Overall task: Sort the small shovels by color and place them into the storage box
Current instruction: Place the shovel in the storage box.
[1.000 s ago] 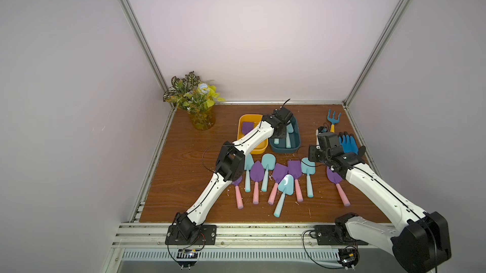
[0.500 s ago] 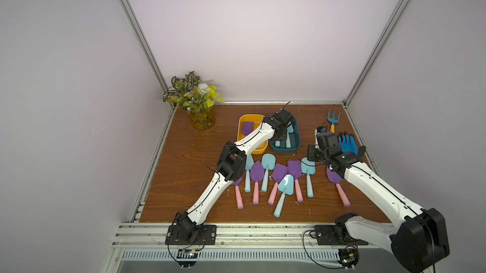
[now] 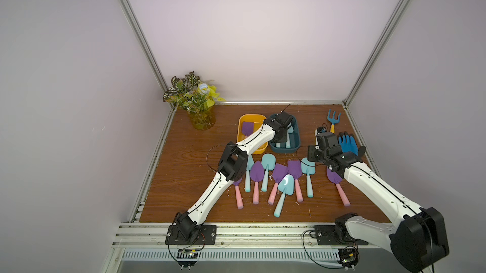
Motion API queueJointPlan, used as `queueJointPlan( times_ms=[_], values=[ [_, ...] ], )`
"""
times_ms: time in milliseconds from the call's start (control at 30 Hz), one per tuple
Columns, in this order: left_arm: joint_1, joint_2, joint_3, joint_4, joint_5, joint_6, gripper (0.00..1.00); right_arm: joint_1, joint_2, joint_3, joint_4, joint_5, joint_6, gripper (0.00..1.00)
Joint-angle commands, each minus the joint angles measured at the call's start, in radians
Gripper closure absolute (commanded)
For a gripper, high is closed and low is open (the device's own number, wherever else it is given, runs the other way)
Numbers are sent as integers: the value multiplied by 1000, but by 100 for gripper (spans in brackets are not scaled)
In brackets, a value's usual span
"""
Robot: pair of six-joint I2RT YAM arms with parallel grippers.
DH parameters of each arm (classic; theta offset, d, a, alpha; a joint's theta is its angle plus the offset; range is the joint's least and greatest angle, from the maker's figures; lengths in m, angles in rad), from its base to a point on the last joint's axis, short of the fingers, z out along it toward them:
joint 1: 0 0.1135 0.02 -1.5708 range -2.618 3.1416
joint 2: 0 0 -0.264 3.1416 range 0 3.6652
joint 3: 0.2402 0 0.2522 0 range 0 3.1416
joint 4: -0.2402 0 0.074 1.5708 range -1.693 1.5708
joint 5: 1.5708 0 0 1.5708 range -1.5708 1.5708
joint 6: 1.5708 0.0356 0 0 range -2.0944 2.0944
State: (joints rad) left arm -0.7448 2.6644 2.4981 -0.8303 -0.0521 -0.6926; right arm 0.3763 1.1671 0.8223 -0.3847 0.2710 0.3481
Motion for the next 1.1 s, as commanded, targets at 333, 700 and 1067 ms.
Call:
queueJointPlan(
  times_ms=[333, 700, 1067],
  values=[
    [13, 12, 30, 18, 8, -21, 81, -11, 6, -2, 26, -12, -6, 48],
    [15, 11, 30, 20, 7, -20, 74, -19, 13, -2, 29, -13, -10, 48],
    [15, 6, 30, 26, 16, -17, 68, -24, 2, 2, 28, -9, -11, 48]
  ],
)
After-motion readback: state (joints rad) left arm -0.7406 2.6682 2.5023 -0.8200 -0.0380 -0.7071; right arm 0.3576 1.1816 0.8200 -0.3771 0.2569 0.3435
